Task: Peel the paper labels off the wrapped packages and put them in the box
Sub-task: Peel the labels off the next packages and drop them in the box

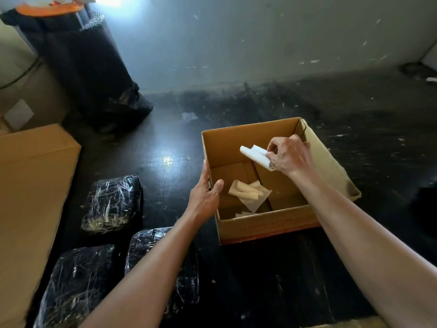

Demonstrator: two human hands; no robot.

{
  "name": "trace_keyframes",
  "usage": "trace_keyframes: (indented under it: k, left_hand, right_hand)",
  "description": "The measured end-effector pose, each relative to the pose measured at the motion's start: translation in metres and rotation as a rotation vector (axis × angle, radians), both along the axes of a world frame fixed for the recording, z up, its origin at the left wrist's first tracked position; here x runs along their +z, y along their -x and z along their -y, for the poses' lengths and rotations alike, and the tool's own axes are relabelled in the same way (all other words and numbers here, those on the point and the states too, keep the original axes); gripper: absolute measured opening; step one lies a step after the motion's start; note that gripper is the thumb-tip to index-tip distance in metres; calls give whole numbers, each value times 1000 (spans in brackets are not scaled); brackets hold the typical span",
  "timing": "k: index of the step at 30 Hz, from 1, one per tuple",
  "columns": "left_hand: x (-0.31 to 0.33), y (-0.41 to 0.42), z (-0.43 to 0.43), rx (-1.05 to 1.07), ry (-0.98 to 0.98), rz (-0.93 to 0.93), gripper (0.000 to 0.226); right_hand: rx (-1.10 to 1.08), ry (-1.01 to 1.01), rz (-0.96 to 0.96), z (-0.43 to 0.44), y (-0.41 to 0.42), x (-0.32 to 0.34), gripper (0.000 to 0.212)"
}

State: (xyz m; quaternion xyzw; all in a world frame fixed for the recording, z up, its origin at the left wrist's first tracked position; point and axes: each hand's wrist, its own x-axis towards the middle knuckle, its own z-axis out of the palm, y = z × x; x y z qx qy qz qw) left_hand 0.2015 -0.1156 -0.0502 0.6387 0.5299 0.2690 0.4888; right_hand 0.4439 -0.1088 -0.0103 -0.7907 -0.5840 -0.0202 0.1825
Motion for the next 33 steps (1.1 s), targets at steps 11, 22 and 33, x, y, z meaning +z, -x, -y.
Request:
trace_keyframes:
  k: [11, 22, 33]
  left_hand:
    - [-9, -2, 1, 52, 21, 76, 70]
    - [-11, -1, -3, 65, 27, 80, 75]
    - [-12, -2, -3, 57, 4, 20, 83]
  right_hand:
    - [-67, 41, -20, -4, -13, -10, 19]
    - [-79, 132, -26, -3, -18, -14, 19]
    - [-91, 53, -4, 1, -14, -10, 11]
